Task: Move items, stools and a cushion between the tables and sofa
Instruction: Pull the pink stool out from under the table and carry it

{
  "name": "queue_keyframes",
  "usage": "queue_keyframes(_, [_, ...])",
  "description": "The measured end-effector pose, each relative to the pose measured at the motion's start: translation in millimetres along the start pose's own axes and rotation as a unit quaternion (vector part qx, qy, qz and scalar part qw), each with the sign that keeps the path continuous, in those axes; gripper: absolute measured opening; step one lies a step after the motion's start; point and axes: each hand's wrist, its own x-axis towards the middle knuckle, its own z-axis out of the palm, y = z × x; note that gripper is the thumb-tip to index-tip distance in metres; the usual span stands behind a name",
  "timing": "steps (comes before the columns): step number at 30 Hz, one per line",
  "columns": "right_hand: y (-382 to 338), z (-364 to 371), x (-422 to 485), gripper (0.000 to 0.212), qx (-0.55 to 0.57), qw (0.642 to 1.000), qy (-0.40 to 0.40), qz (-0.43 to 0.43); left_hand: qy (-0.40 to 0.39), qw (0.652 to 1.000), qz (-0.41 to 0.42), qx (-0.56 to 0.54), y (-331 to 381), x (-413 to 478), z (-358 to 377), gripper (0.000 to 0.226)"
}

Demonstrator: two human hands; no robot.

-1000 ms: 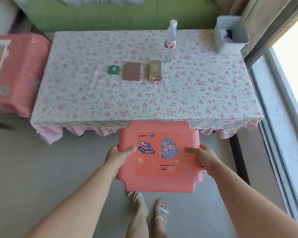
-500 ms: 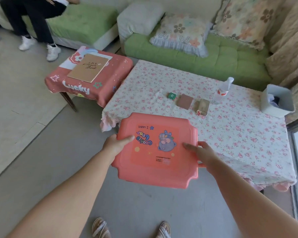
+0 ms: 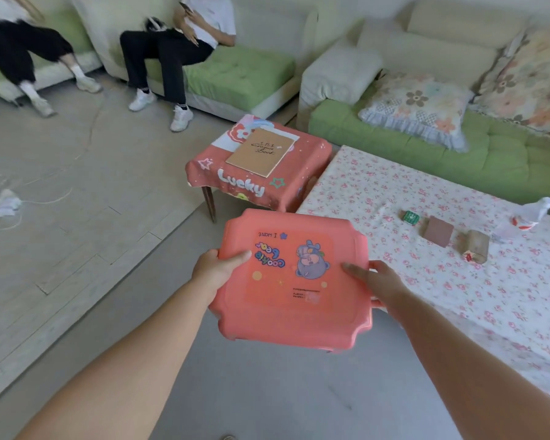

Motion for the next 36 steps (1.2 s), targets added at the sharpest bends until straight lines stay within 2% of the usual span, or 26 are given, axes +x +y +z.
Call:
queue_keyframes(6, [-48, 100, 5, 0.073, 0.009, 1.0, -0.016, -0.016, 0.024, 1.0, 0.011, 0.007, 2, 51, -96, 0.049])
queue_keyframes(12, [-81, 163, 40, 0.074, -0.01, 1.0, -0.02, -0.014, 0.028, 1.0, 0.01, 0.007, 0, 108, -145, 0.047])
queue_keyframes(19, [-121, 223, 102, 0.074, 0.001, 0.999, -0.043, 0.0, 0.02, 1.0, -0.009, 0.023, 21, 179, -185, 0.067])
queue_keyframes(23, [-149, 257, 130, 0.058, 0.004, 0.998, -0.061, 0.01, 0.015, 0.999, -0.014, 0.042, 42, 228, -211, 0.055])
queue_keyframes(26, [-171, 275, 149, 0.06, 0.001, 0.999, -0.05, 0.014, 0.015, 0.998, -0.008, 0.054, 58, 265, -225, 0.069])
queue_keyframes(30, [-186, 294, 169, 0.076, 0.001, 0.999, -0.028, 0.044, -0.014, 0.998, -0.009, 0.068, 67, 303, -234, 0.058])
queue_keyframes(34, [-197, 323, 190, 0.076, 0.026, 0.997, -0.005, 0.071, -0.054, 0.996, -0.017, 0.075, 71, 356, -245, 0.062])
queue_keyframes(36, [-198, 338, 195, 0.076, 0.034, 0.996, 0.019, 0.085, -0.071, 0.993, -0.021, 0.089, 69, 381, -250, 0.055])
